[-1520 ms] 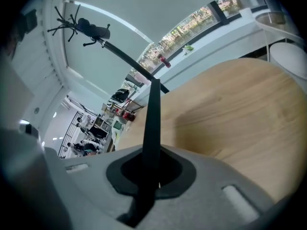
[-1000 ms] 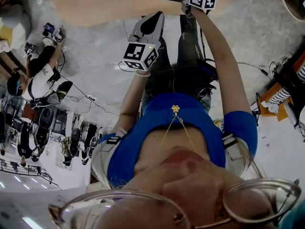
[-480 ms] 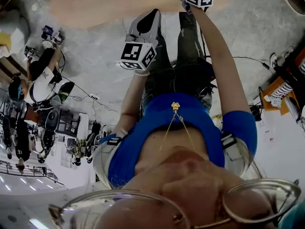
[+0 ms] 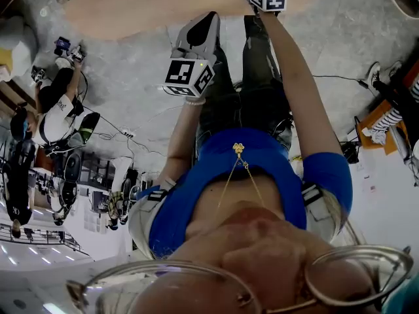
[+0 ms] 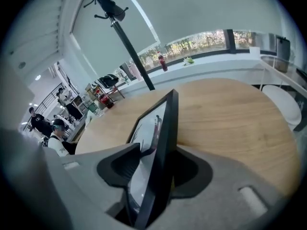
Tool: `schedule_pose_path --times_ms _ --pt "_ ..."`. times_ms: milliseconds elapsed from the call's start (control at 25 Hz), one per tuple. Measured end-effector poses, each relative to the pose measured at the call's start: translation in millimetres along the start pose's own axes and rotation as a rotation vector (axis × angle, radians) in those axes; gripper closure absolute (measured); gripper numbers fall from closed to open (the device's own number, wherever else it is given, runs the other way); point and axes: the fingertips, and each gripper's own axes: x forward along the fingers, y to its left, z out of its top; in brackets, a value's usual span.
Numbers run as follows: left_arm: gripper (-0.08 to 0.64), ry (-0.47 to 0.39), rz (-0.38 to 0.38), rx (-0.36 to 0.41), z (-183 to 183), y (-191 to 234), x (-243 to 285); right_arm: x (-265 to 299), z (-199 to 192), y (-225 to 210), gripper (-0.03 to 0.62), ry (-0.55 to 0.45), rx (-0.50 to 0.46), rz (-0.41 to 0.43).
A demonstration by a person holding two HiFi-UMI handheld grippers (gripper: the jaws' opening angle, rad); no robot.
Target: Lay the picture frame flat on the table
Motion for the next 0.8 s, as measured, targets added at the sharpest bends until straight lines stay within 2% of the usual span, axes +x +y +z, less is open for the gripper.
schedule_pose_path --times_ms 440,600,680,800 --pt "0.563 0.014 0.007 -0.013 -2.8 20.5 -2.2 13.8 -1.4 -19.2 0.339 0.044 0.027 -0.141" --pt "0.563 0.005 0.006 -0.023 -0.4 19.7 -0.5 15.4 -22.2 -33.3 0.339 0.171 -0.089 -0.242" --pt "0.563 0.002 0.003 -0.023 1.4 18.8 1.6 15.7 -23.8 -34.2 0.341 0.185 -0.127 -0.247" --pt "0.563 0.004 0.001 -0.020 -0.4 18.9 3.5 15.5 -24.8 -34.2 0.341 0.181 -0.118 -0.244"
